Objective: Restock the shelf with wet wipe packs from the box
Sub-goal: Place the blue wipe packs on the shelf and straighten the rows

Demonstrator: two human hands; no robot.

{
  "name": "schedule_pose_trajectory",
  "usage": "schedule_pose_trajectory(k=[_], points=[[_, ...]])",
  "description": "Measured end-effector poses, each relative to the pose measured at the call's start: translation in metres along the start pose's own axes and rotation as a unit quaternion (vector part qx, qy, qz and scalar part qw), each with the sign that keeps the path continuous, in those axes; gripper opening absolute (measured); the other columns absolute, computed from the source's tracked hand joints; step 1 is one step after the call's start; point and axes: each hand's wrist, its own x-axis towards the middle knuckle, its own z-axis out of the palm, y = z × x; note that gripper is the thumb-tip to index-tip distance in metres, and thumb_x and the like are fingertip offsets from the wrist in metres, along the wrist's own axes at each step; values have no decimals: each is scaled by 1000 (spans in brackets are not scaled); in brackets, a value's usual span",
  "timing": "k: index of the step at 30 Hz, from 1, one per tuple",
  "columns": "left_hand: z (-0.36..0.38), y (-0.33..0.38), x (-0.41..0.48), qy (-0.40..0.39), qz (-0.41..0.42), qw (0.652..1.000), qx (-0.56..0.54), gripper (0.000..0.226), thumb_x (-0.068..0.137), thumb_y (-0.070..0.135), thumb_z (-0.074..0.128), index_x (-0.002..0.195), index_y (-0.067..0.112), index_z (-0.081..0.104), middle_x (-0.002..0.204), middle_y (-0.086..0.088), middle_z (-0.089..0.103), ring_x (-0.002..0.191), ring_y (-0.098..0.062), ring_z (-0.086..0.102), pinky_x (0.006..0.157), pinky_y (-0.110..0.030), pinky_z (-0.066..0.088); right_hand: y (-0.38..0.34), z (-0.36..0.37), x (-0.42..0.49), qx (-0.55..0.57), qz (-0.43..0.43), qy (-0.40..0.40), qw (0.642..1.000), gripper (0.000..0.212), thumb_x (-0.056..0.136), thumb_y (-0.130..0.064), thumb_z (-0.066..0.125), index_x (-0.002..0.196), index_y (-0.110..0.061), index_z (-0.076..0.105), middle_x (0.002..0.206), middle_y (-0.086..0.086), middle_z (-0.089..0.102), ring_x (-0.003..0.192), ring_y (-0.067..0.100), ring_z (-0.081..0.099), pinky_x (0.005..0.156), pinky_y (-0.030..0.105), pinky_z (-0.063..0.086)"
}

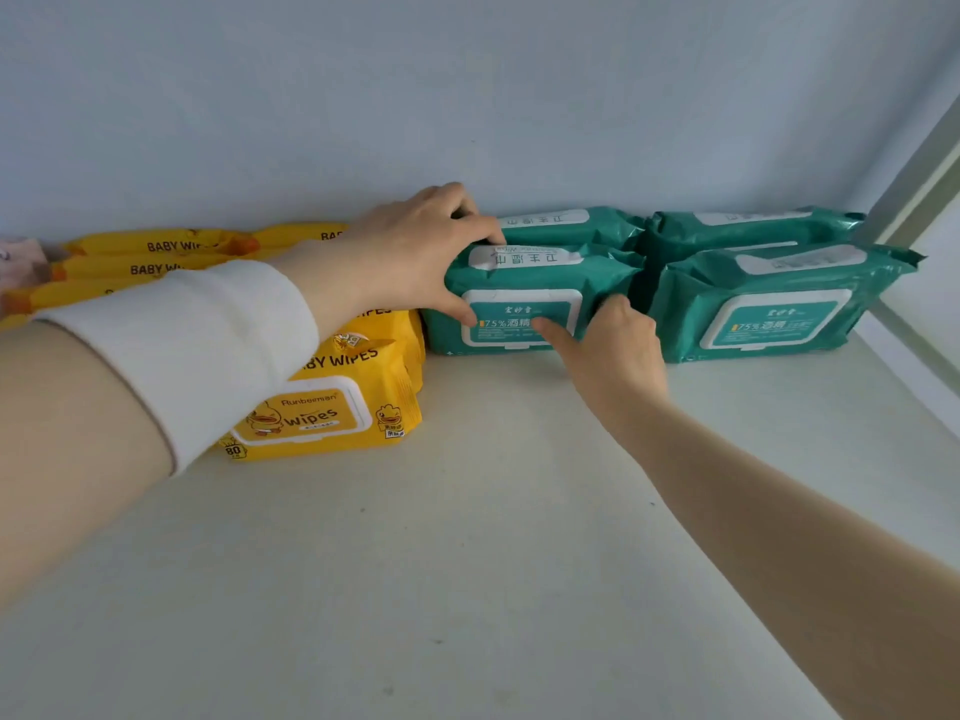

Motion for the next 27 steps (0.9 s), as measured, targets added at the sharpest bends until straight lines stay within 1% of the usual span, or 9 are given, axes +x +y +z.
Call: schedule_pose_trajectory(k=[3, 5, 9, 13, 15, 17, 21, 24, 27], points=[[-4, -1, -1, -17, 0, 999, -40, 68, 71, 52, 70, 130, 33, 43, 133, 2, 41, 124, -16, 39, 88, -34, 42, 15, -4, 4, 16, -5, 1, 1000, 60, 79, -51, 65, 109, -1, 51, 107, 16, 64, 98, 35, 60, 83, 37, 48], [-8, -2, -2, -21, 4, 999, -43, 64, 73, 52, 69, 128, 32, 44, 134, 3, 44, 124, -16, 41, 89, -34, 41, 20, -7, 8, 23, 0, 0, 1000, 59, 78, -49, 67, 109, -2, 52, 105, 18, 66, 94, 36, 63, 87, 43, 50], [-9, 1, -1, -9, -7, 1000, -24, 62, 74, 48, 70, 126, 29, 42, 133, 4, 49, 121, -18, 45, 81, -32, 39, 14, -4, 13, 9, -3, 2, 1000, 49, 83, -42, 65, 106, 0, 54, 102, 21, 66, 92, 37, 65, 82, 43, 52], [-10, 4, 2, 0, -44, 999, -21, 69, 71, 44, 74, 126, 21, 39, 135, 0, 48, 121, -20, 46, 83, -35, 43, 11, 4, 10, 15, -10, 19, 1000, 43, 88, -37, 59, 107, 1, 50, 107, 19, 63, 98, 36, 61, 71, 35, 45], [-12, 8, 3, -16, -58, 998, -15, 71, 70, 43, 75, 127, 19, 39, 134, -1, 48, 122, -21, 46, 86, -37, 43, 9, 2, 7, 7, -12, 21, 1000, 44, 90, -36, 57, 112, 1, 49, 113, 18, 61, 106, 36, 58, 74, 37, 42], [-16, 14, 4, -39, -68, 997, -3, 73, 71, 41, 76, 128, 18, 39, 134, -3, 48, 121, -22, 46, 89, -39, 44, 8, -2, 6, 5, -7, -12, 1000, 44, 90, -34, 58, 115, 1, 49, 116, 18, 60, 108, 36, 57, 77, 36, 42], [-25, 36, 8, -89, -82, 992, 29, 80, 74, 41, 73, 138, 17, 32, 138, -7, 45, 124, -26, 46, 94, -41, 43, 13, -31, -5, -45, -43, -145, 987, 50, 85, -35, 66, 118, -1, 52, 117, 16, 61, 97, 32, 62, 84, 38, 52], [-35, 69, 8, -41, -37, 997, 58, 77, 77, 47, 68, 140, 20, 32, 138, -7, 44, 126, -28, 44, 97, -41, 40, 33, -74, -23, -159, -104, -251, 949, 54, 88, -38, 60, 131, -6, 50, 126, 11, 60, 108, 29, 61, 92, 33, 48], [-43, 112, 13, -2, 38, 994, 105, 57, 83, 45, 62, 130, 21, 41, 131, -4, 50, 121, -26, 48, 85, -37, 41, 59, -119, -27, -240, -86, -312, 915, 44, 88, -39, 58, 122, -11, 58, 108, 10, 70, 88, 21, 64, 66, 18, 45]])
